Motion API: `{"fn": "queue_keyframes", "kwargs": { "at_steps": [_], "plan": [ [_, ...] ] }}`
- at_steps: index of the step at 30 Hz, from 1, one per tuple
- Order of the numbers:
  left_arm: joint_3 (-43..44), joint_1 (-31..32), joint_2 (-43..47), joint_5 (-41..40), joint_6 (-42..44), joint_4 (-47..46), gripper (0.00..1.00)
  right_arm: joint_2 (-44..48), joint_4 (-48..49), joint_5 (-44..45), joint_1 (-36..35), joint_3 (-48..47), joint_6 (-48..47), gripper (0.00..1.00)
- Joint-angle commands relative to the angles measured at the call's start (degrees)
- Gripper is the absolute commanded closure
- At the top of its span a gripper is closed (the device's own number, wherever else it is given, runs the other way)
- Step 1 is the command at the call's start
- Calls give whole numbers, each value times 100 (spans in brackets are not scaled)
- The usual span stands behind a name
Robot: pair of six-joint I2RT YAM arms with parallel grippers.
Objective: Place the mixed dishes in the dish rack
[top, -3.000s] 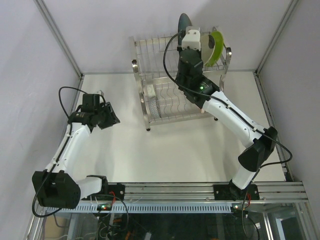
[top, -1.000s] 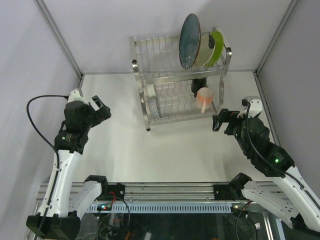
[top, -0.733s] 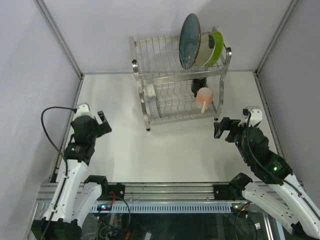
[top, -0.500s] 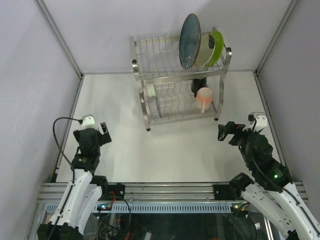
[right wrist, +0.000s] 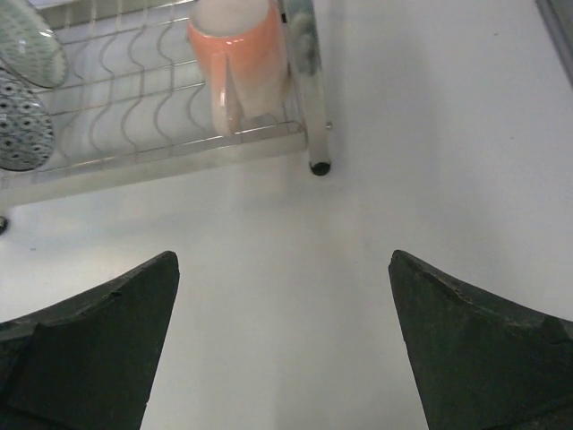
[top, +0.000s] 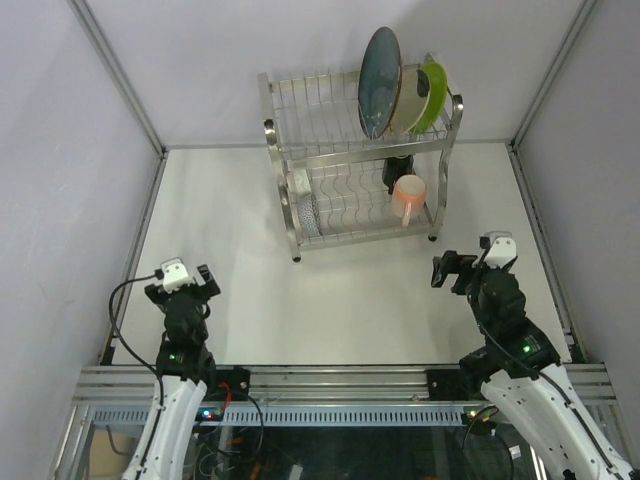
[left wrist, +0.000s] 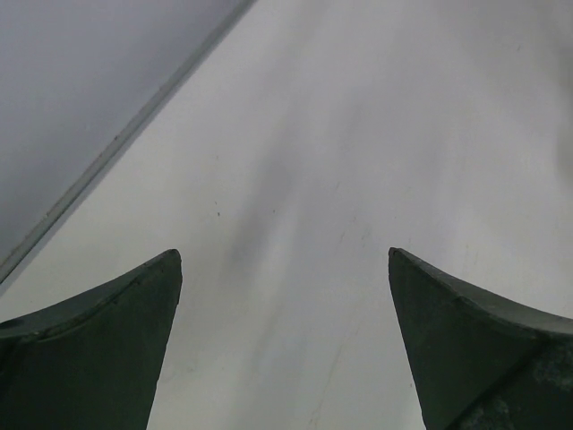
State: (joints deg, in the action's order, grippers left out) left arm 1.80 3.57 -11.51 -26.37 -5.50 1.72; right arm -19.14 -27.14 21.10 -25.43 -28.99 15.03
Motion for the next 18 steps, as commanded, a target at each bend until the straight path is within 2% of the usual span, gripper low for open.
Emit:
{"fn": "queue_keyframes", "kwargs": {
  "at_steps": [1,10,14,16,18],
  "plan": [
    [-173,-37,645,-175,74,-215,0,41,700,325,150,209,-852,0],
    [-315,-35,1283,104,185,15,0,429,1392,-965,1458,1277,-1416,0],
    [-645,-35,2014,1037,572,157,0,633,1498,-1428,2050,1696,-1421,0],
    [-687,-41,2399,536,365,411,0,841,1524,-1582,2281,1854,-1277,0],
    [-647,-38,2346,110,183,472,0,1061,1557,-1833,2451,2082,-1234,0]
  ]
}}
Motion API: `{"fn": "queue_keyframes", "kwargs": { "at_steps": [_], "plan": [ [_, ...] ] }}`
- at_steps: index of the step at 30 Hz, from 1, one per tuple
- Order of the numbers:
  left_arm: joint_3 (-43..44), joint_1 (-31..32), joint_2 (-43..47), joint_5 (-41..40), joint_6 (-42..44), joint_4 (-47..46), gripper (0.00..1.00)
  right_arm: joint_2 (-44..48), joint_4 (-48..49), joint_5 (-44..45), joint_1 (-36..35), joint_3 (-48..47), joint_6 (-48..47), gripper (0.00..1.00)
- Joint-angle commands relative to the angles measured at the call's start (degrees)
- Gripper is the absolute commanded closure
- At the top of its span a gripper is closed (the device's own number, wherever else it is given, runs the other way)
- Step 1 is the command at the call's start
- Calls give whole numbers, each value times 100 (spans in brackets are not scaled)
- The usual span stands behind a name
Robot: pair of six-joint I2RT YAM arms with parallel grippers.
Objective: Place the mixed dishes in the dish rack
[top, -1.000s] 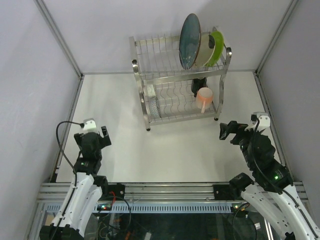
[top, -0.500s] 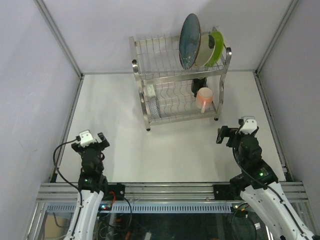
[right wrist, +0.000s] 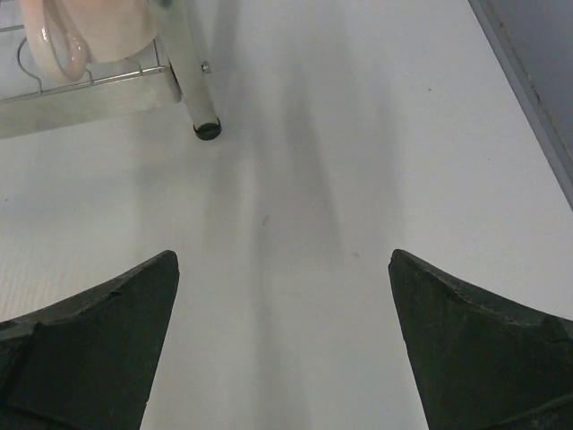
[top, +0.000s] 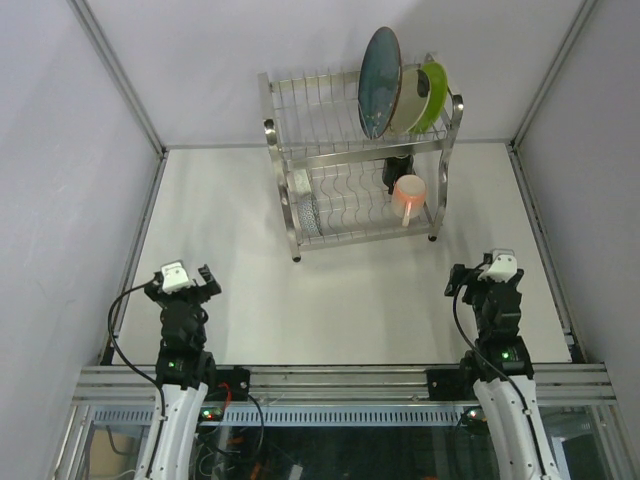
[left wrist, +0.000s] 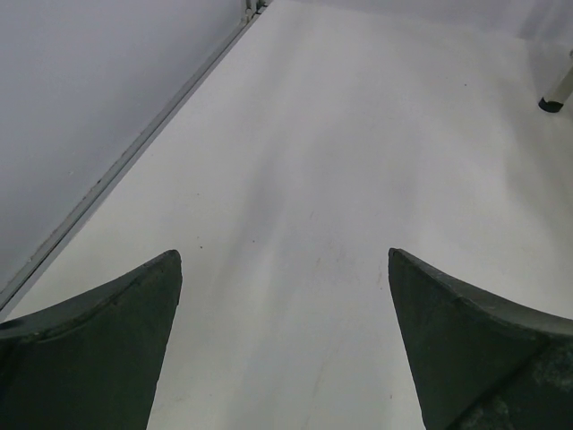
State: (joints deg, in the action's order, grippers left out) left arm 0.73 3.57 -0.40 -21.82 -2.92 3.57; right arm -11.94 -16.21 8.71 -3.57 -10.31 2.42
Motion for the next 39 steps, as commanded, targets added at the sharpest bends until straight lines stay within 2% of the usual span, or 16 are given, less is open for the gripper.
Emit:
{"fn": "queue_keyframes", "kwargs": {
  "at_steps": [1,6,12,24,27,29,39],
  "plan": [
    [-535,-35,1251,-349,-69,291,0,442,483,-617,272,312,25,0],
    [-547,-39,1313,-341,-69,319,0,766,464,-649,283,597,30,0],
    [-540,-33,1305,-341,-69,324,0,1417,680,-6,286,1158,291,0],
    [-545,-35,1306,-331,-69,323,0,1036,941,-289,204,1174,161,0],
    [-540,-40,1305,-326,-69,318,0,1145,893,-332,208,1195,113,0],
    [-539,-33,1306,-331,-69,319,0,1185,853,-697,201,1181,-33,0],
    [-544,-36,1302,-331,-73,319,0,1334,755,-700,155,1186,-39,0]
  ]
}}
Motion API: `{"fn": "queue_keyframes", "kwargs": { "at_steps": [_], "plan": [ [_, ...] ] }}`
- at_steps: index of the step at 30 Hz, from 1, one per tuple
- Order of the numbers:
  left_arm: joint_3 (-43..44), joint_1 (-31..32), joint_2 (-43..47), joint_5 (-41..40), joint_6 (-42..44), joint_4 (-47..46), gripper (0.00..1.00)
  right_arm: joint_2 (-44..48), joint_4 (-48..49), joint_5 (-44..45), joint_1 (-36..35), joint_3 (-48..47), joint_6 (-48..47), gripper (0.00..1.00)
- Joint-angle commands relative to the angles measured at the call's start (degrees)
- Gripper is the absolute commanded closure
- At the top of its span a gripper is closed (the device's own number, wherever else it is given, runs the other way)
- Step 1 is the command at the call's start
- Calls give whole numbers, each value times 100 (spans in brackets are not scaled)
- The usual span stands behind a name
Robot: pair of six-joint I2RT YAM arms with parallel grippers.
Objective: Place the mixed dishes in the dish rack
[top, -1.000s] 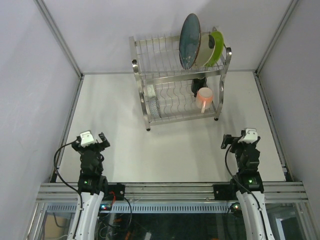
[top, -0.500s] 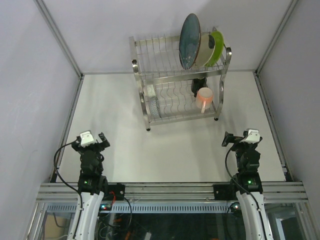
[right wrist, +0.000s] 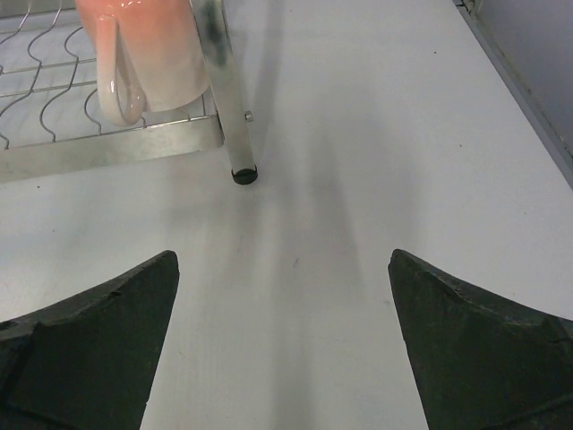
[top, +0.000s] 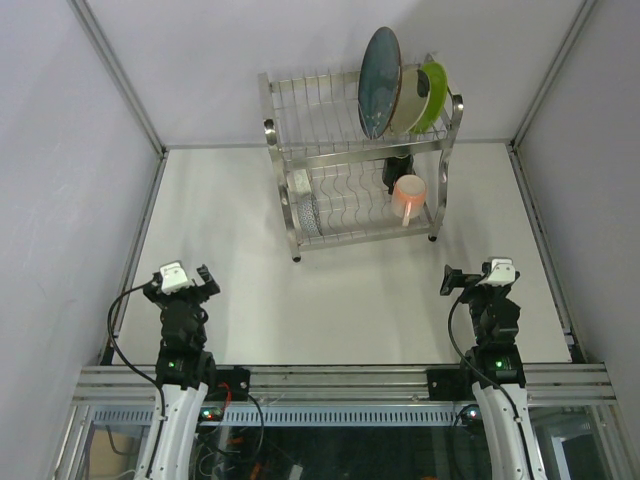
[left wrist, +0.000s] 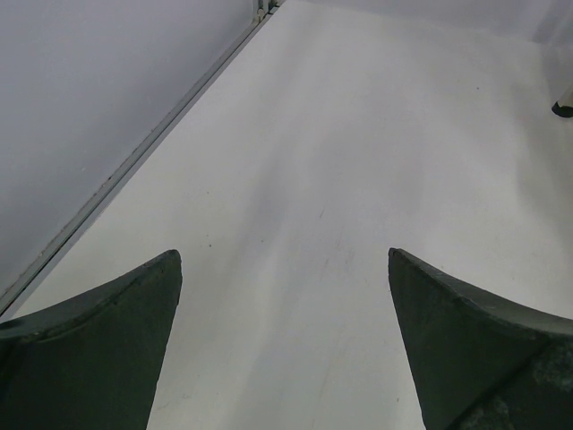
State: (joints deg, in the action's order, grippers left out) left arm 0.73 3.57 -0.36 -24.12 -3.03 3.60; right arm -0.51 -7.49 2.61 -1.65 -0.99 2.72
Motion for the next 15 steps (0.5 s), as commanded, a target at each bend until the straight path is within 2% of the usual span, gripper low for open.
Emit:
{"fn": "queue_keyframes", "kwargs": {
  "at_steps": [1,15],
  "plan": [
    [-540,-37,1298,-97,-58,317,0,186,-113,-94,-38,254,-70,0],
    [-539,-34,1300,-100,-58,317,0,71,-3,-37,-3,271,-25,0]
  ]
}}
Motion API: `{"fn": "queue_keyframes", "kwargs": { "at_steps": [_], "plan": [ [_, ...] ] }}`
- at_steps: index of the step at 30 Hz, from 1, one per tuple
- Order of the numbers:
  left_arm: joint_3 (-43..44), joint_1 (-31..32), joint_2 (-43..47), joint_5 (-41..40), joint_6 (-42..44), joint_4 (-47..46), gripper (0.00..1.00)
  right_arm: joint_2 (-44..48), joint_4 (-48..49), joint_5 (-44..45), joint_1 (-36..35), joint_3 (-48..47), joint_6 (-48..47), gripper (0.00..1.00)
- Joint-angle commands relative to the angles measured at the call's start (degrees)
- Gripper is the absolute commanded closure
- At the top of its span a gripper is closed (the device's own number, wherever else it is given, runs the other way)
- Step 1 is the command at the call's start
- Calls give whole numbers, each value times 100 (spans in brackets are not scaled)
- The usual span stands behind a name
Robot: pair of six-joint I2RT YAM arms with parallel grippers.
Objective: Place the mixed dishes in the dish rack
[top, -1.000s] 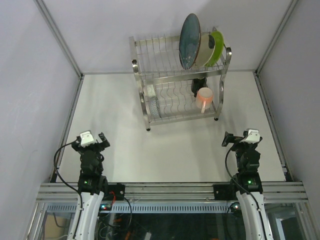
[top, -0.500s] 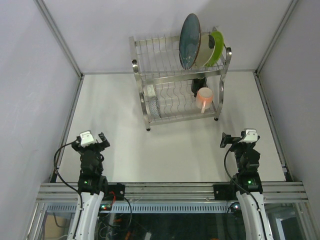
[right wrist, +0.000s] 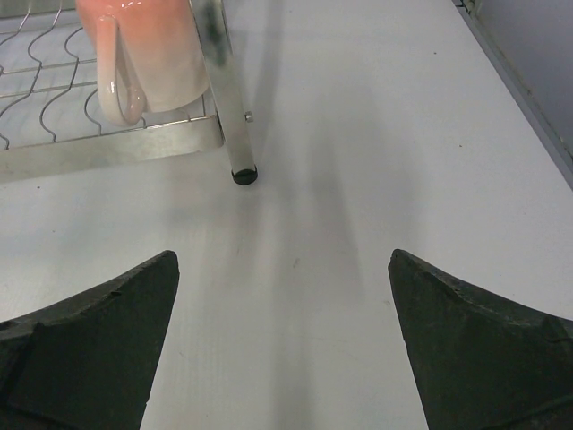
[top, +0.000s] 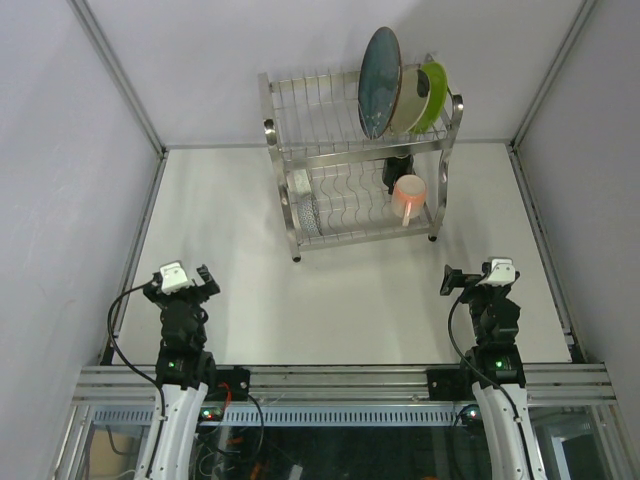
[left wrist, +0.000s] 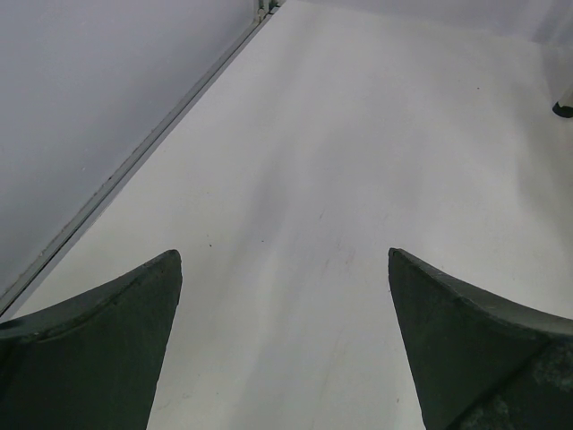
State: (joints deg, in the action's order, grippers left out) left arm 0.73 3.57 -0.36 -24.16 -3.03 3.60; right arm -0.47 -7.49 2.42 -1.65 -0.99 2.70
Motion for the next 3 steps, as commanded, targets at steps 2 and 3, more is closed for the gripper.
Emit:
{"fn": "queue_keyframes", "kwargs": {
  "at_steps": [2,3],
  "plan": [
    [-539,-34,1302,-96,-57,317,0,-144,76,-59,42,233,-5,0],
    [-540,-40,1299,-91,-58,317,0,-174,76,-80,62,217,-6,0]
  ]
}}
